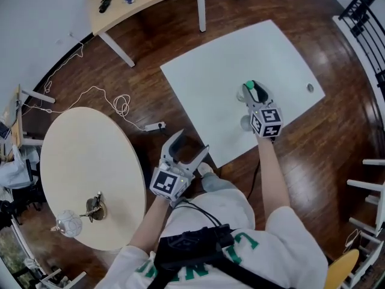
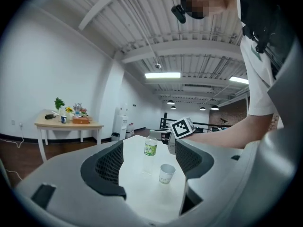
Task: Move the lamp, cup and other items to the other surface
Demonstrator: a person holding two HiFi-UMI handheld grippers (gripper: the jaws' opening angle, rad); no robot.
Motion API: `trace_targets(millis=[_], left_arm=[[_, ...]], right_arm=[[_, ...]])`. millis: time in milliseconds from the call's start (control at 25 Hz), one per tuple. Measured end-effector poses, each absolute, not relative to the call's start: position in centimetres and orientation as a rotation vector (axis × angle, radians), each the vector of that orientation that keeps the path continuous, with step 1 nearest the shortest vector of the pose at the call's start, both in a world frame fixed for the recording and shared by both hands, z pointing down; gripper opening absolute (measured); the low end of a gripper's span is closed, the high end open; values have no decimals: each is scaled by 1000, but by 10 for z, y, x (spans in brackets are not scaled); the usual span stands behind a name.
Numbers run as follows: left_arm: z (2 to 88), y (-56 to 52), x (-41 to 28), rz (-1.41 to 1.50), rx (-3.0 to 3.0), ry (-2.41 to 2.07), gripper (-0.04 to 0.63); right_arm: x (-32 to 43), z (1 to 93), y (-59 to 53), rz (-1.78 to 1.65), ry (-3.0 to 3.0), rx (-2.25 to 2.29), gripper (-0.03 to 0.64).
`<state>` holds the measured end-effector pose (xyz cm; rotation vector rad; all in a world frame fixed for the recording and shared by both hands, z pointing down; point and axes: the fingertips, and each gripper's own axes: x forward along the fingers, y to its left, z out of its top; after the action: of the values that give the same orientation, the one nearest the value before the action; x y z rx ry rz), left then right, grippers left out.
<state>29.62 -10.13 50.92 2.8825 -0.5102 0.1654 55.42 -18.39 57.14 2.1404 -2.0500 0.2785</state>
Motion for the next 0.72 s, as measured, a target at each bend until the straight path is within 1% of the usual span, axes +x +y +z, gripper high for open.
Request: trace_targets(millis=[200,320,560,720], left_arm=[[499,-107,269,114,2856,-582,333],[497,-113,243,77,2870,-641,333],[493,-117,182,3,2853,-777,333],[486,-116,129,-30,2811,-916,333]], right_arm=[[513,521,-196,292,-2223,2080,149],[474,484,-205,268,-2357,2024,147],[364,435,-217,97,-2491,1751,149],[284,426,-226,93,-2612,1587,149]])
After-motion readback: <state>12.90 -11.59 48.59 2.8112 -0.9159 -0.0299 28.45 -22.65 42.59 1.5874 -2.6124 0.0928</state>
